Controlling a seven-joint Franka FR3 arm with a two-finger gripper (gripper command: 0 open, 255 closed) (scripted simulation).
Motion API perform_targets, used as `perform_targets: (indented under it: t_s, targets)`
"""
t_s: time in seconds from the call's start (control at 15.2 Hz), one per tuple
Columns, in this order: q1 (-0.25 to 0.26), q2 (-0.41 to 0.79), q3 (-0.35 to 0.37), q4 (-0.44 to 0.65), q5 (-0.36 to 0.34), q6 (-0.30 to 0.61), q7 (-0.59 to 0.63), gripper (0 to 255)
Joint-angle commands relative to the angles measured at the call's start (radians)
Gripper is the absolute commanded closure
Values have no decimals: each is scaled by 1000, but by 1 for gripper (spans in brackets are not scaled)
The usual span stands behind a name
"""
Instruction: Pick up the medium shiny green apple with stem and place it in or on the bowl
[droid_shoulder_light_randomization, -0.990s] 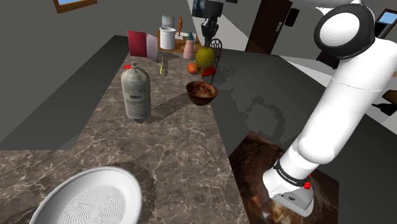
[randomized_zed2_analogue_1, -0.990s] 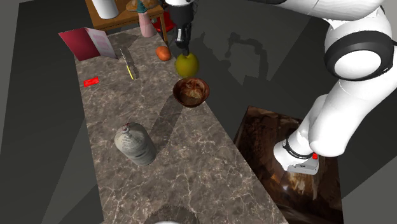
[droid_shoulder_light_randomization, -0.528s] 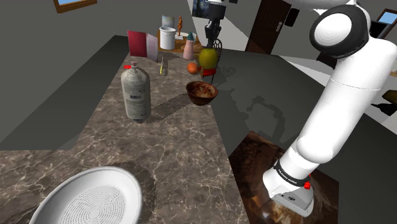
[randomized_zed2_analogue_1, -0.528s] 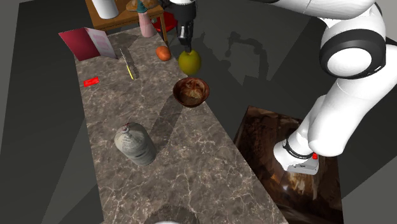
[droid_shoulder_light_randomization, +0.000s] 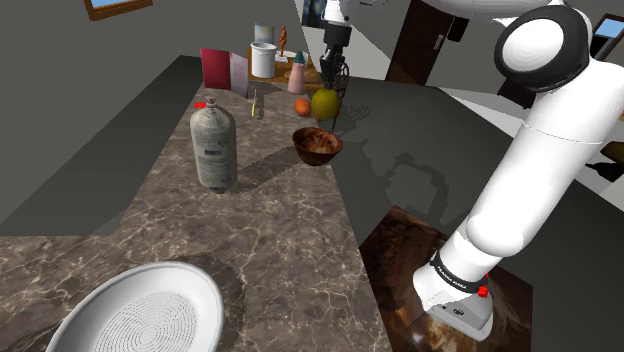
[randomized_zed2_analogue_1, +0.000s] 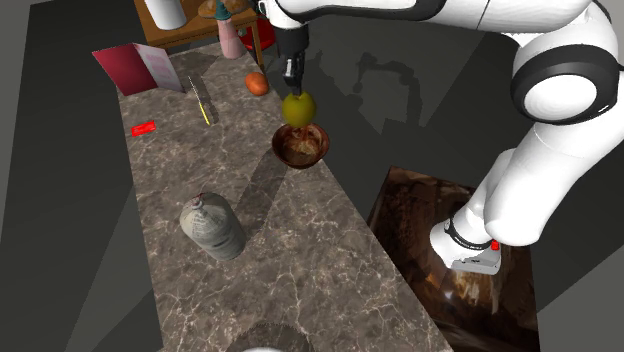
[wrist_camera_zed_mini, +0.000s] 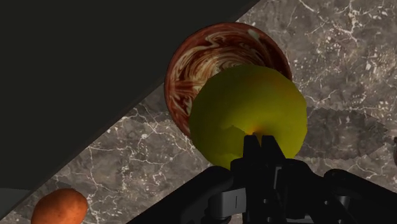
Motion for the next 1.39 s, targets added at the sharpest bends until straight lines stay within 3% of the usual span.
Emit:
perform_targets:
  t_s: [0.0, 0.79, 1.32]
  targets:
    - [0, -2, 0, -33, 0, 32, -1, 255]
    - [2, -5, 1, -207, 1, 202, -10, 255]
    - [2, -5, 1, -207, 1, 202, -10, 255]
